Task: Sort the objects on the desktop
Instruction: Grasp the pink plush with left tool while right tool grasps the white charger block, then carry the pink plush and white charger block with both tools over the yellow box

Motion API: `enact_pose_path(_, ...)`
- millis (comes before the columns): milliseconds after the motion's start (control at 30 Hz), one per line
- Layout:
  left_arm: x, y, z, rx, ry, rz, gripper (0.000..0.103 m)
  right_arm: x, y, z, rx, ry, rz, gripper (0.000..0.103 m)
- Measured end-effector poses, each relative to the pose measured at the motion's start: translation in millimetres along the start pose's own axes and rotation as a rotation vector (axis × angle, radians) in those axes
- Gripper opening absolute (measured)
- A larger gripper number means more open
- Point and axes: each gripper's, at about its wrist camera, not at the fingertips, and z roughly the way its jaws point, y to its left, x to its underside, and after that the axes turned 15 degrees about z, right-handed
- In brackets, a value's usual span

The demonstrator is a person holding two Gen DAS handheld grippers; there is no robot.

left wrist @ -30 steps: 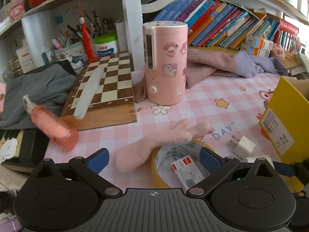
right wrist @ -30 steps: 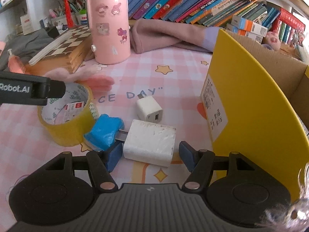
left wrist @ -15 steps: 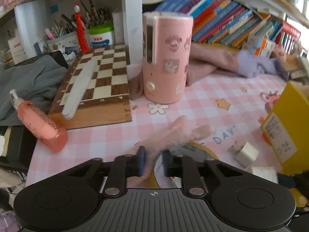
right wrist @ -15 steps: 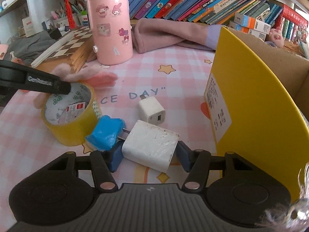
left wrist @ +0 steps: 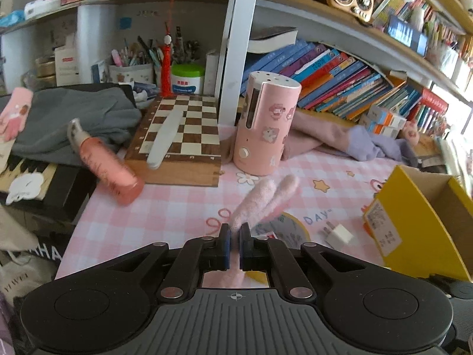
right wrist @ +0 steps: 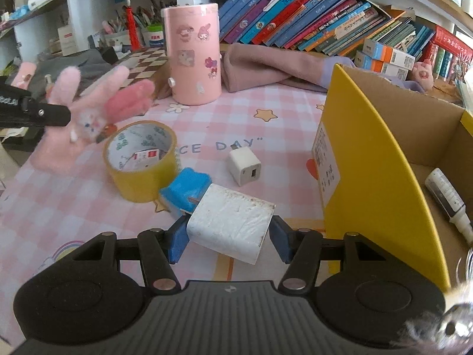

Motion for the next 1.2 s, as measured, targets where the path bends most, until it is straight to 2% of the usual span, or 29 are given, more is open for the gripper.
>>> enact_pose_path(667, 43.7, -8.7, -89.3, 0.105, -0.059, -0.037, 0.004, 34.7, 9.7, -90.6, -0.084, 0.008, -0.063, 0.056)
enact_pose_path(1200, 70.1, -24.9, -146.8, 0.189, -0.101, -0.018, 0.004, 72.8, 7.9, -151.4, -0.086, 0.013, -0.043, 0.056)
